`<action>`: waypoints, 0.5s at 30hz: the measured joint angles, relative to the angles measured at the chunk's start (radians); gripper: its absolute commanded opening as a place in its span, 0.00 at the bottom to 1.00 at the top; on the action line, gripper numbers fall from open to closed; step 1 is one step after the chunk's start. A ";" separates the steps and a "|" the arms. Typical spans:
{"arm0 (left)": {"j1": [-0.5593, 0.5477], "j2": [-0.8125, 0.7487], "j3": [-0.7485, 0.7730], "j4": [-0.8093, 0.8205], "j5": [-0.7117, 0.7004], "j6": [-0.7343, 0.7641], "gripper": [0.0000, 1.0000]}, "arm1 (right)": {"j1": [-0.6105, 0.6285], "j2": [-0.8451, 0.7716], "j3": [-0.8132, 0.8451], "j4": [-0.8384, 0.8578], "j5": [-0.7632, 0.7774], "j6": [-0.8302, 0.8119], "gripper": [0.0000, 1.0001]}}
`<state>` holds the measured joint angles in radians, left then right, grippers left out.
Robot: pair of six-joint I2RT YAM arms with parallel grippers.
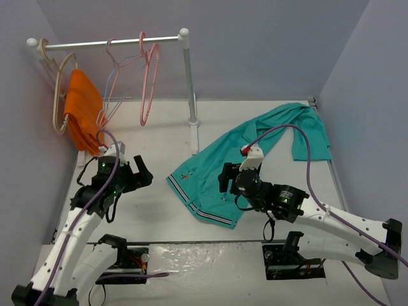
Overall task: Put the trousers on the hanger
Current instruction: Flatten out the trousers at the center of the board.
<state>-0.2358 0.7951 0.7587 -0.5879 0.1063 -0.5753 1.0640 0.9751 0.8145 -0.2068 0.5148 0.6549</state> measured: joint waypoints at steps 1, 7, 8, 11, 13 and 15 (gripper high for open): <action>-0.005 0.049 -0.003 0.029 0.007 -0.008 0.93 | -0.020 -0.006 -0.022 0.000 -0.011 0.019 0.68; -0.067 0.399 0.011 0.220 0.025 -0.020 0.86 | -0.095 -0.006 -0.188 -0.029 -0.111 0.138 0.68; -0.078 0.453 0.017 0.237 0.025 -0.019 0.83 | -0.095 -0.006 -0.204 -0.035 -0.127 0.156 0.68; -0.095 0.570 0.051 0.286 0.025 -0.015 0.77 | -0.095 -0.004 -0.232 -0.033 -0.167 0.203 0.66; -0.103 0.636 0.077 0.325 0.026 -0.009 0.77 | -0.095 -0.004 -0.254 -0.027 -0.188 0.234 0.66; -0.110 0.686 0.098 0.361 0.025 -0.003 0.76 | -0.095 -0.004 -0.280 -0.026 -0.212 0.267 0.66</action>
<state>-0.3462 1.4809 0.8569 -0.2265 0.1312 -0.5787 0.9691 0.9712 0.5349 -0.2327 0.3026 0.9216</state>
